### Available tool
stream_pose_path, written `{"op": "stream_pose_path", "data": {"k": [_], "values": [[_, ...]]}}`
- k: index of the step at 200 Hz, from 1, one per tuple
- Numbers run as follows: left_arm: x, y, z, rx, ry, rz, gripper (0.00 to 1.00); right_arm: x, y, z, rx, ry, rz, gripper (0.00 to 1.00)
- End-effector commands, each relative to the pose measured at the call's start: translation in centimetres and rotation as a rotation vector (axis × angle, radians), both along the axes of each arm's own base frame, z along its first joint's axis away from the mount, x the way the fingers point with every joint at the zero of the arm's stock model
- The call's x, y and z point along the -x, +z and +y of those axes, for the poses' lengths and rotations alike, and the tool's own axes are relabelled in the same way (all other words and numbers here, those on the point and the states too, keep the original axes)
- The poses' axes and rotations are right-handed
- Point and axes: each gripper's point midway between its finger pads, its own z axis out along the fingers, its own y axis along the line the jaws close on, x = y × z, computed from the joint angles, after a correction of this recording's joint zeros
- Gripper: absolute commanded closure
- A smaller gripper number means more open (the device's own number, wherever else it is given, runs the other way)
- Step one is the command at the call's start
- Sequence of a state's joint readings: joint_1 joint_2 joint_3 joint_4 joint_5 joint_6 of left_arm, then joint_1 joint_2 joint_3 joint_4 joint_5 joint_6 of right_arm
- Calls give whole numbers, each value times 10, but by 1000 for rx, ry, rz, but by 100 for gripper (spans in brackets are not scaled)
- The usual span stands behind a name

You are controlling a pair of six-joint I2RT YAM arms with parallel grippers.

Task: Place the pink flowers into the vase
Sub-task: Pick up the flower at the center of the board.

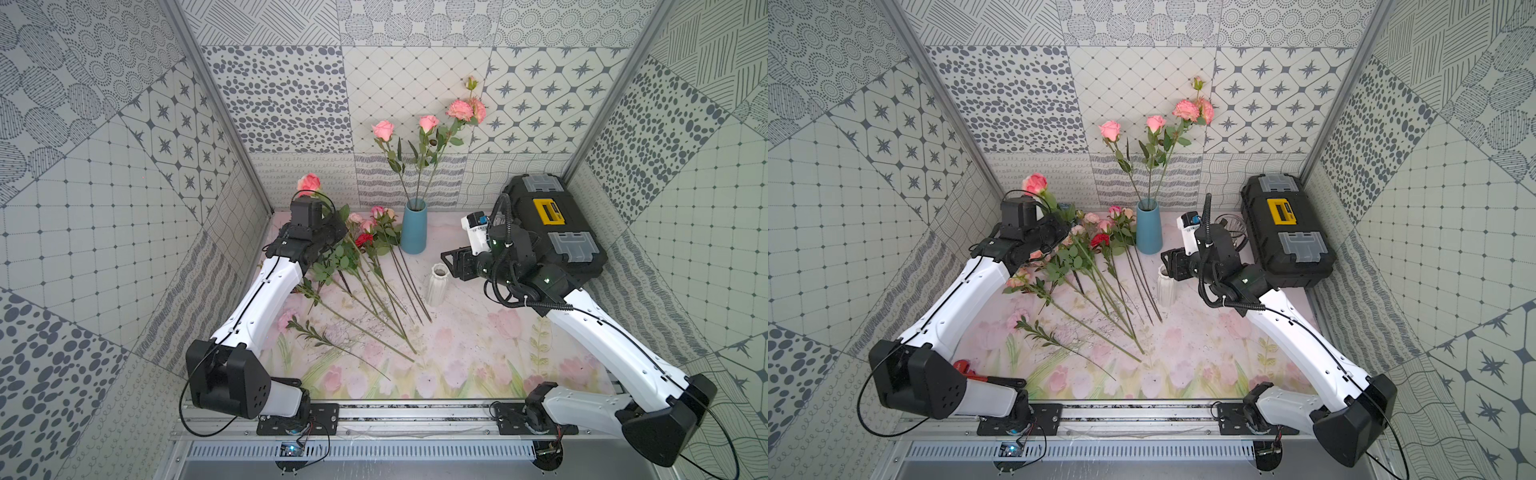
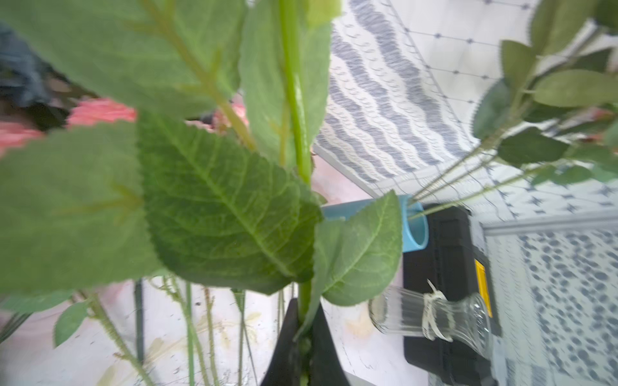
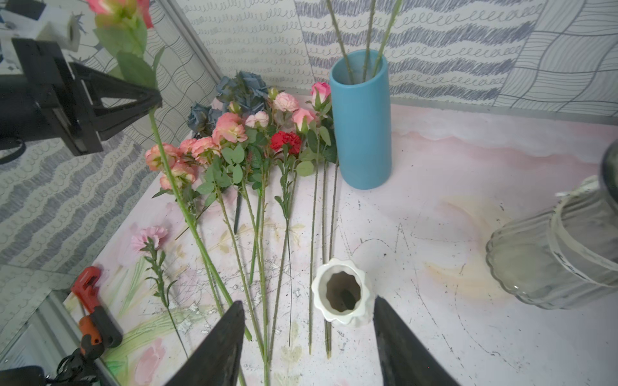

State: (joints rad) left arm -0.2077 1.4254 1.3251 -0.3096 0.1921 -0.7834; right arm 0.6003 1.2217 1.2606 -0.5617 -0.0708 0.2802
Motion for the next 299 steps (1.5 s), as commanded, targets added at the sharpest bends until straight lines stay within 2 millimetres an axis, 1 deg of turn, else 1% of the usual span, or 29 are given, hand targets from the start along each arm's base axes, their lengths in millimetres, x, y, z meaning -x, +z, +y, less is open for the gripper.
{"op": "stream_pose_path", "data": {"k": [1,22,35,59,76,91,128,137,150,166,205,228,261,272,278,299], "values": [[11,71,-62,134,-404,-300,100,7,14,27,-42,134,4,39],[19,81,-83,228,-549,-306,100,9,19,44,-63,196,16,40],[25,83,-95,286,-635,-300,100,9,22,53,-83,231,24,41],[32,81,-112,348,-739,-278,100,10,30,72,-133,302,41,43],[35,76,-121,344,-769,-253,100,12,34,86,-170,361,68,43],[42,76,-132,335,-819,-247,100,10,33,95,-177,392,93,43],[57,74,-156,278,-903,-238,100,4,36,106,-203,407,108,44],[58,72,-159,263,-905,-233,100,4,37,108,-209,412,111,44],[54,67,-159,243,-878,-219,100,3,37,110,-221,416,122,44],[54,66,-160,244,-874,-216,100,3,36,112,-228,423,134,45],[54,70,-164,253,-878,-226,100,0,32,112,-226,408,134,47],[55,73,-166,261,-883,-230,100,-6,23,114,-214,399,148,49],[58,76,-169,272,-898,-235,100,-11,18,119,-222,397,148,52],[58,76,-170,273,-901,-235,100,-13,16,119,-220,392,145,54],[58,77,-171,271,-901,-239,100,-14,15,119,-218,390,145,57],[58,74,-173,268,-903,-230,100,-15,14,120,-216,392,145,74]]}}
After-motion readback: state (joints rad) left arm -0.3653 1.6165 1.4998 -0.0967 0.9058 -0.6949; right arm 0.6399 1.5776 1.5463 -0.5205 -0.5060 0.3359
